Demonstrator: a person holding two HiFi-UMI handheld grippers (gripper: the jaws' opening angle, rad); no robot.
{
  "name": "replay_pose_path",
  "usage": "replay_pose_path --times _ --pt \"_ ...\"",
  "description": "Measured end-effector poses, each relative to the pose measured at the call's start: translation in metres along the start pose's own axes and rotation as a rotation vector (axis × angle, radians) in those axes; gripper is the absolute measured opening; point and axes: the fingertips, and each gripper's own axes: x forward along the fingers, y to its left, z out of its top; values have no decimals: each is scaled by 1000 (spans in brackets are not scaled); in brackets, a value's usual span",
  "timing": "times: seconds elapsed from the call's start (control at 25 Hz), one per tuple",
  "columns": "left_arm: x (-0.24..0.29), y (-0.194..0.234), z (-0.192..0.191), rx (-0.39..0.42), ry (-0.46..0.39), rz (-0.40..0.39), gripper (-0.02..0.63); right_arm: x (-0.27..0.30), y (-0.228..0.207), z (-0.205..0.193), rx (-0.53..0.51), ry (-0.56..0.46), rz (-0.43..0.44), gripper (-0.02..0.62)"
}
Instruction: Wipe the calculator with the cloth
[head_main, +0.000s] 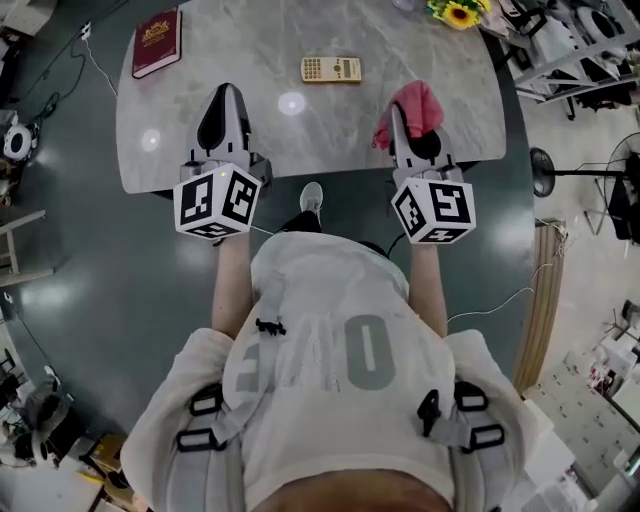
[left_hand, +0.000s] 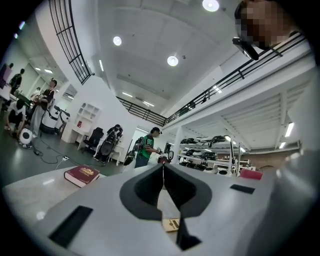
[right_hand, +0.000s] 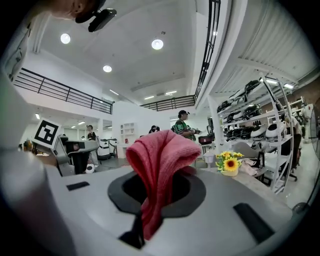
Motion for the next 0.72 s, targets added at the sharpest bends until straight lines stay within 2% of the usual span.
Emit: replay_pose_path --times 0.12,0.32,0.52,0.72 --pt "33 15 -3 27 15 -26 21 37 0 6 -2 2 -9 54" --pt "53 27 -14 35 40 -42 21 69 -3 9 -24 23 0 54" --pt "69 40 -23 36 57 -21 21 96 -16 3 -1 46 13 54" --pt "85 32 -22 66 63 2 21 111 -37 10 18 42 26 54"
